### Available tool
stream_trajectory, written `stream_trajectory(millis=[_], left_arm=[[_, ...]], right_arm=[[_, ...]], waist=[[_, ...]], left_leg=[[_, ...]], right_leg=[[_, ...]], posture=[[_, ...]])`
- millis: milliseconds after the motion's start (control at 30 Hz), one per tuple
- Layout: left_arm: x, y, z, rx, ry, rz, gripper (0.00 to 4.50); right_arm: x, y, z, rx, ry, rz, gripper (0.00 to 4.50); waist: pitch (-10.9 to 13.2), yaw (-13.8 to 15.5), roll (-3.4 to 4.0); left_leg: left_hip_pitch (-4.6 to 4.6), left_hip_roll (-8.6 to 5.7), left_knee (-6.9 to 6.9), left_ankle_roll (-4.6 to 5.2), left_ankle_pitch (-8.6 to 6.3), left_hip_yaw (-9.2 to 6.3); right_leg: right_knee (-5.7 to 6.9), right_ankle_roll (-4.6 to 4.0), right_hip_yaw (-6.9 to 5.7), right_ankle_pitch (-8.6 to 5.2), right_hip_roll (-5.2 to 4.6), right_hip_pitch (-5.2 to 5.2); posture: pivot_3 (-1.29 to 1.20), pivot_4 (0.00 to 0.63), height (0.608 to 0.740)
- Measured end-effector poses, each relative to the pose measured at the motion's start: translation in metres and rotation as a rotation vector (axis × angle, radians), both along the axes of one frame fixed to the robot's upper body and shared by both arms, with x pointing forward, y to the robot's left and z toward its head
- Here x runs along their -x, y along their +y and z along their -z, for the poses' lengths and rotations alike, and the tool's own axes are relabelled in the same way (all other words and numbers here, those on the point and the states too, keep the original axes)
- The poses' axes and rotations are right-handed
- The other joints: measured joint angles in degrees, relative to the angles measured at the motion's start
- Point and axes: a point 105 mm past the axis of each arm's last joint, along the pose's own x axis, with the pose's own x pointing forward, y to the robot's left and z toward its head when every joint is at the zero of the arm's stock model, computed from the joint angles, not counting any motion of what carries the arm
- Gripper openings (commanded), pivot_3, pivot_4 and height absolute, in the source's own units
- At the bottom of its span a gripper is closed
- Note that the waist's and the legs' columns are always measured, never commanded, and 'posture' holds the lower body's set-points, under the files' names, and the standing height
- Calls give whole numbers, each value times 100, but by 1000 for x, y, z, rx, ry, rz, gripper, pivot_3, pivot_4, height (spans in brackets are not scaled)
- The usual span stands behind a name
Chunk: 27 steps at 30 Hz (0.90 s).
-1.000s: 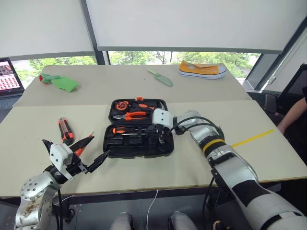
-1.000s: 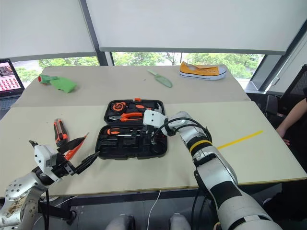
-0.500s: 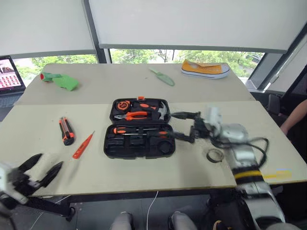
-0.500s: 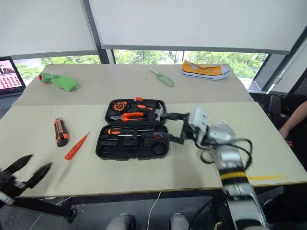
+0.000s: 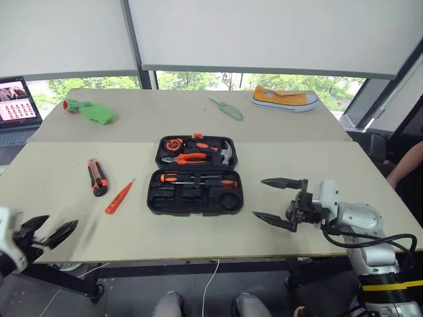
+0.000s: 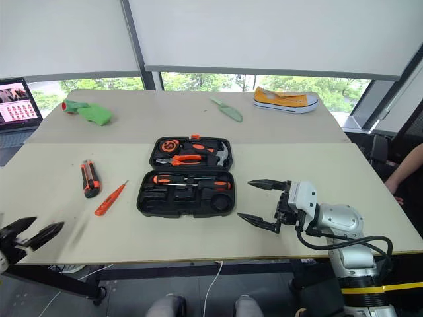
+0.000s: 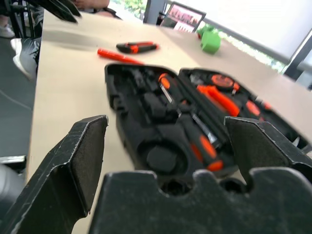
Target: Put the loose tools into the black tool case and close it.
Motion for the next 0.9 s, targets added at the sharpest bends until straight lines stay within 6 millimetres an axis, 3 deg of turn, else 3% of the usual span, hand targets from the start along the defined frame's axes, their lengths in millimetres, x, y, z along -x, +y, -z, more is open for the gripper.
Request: stream_trajectory(millis=[200,333,367,500,700,800,900], left_arm=[[-29,-30,19,-17,140,45,4500],[-46,-43,17,-28,138,92,4500],[-51,-46,17,-28,134,97,3986],[-65,-50,19,-50,132,95,2670],[-66,-47,17,-88,150,105,529],[-66,-56,14,-45,108,181,469],[-64,-70,-7,-12,-14,372,469]], right_arm=[[-4,10,-10,-20,-22,-14,4439],[-5,16,-12,-22,-27,-36,4439],[-5,18,-13,-23,-29,-39,4500],[-5,21,-12,-27,-24,-49,4500],[-5,19,-9,-17,-7,-43,4500],[-5,16,-9,-2,0,-35,4500],[-3,12,-9,18,-7,-29,4500]], waist=[[-4,-29,-18],[-3,-1,-17],[-3,19,-17],[-3,99,-17],[-4,119,-16],[-2,122,-19],[0,118,-23]], left_leg=[[-10,0,-9,38,24,-2],[-10,-1,-13,37,23,-4],[-9,-3,-13,37,24,-4],[-9,-7,0,36,24,-4],[-9,-7,4,36,25,-2],[-17,-4,4,36,25,-2],[-27,-4,5,36,25,-3]], right_leg=[[6,3,11,23,13,2],[7,4,10,19,14,3],[8,4,9,19,14,5],[7,12,11,22,9,12],[6,13,13,24,7,11],[6,11,12,23,10,4],[5,10,10,23,10,-2]], posture=[[0,150,740],[0,150,740],[0,150,740],[0,150,740],[0,150,740],[0,150,740],[0,150,740]])
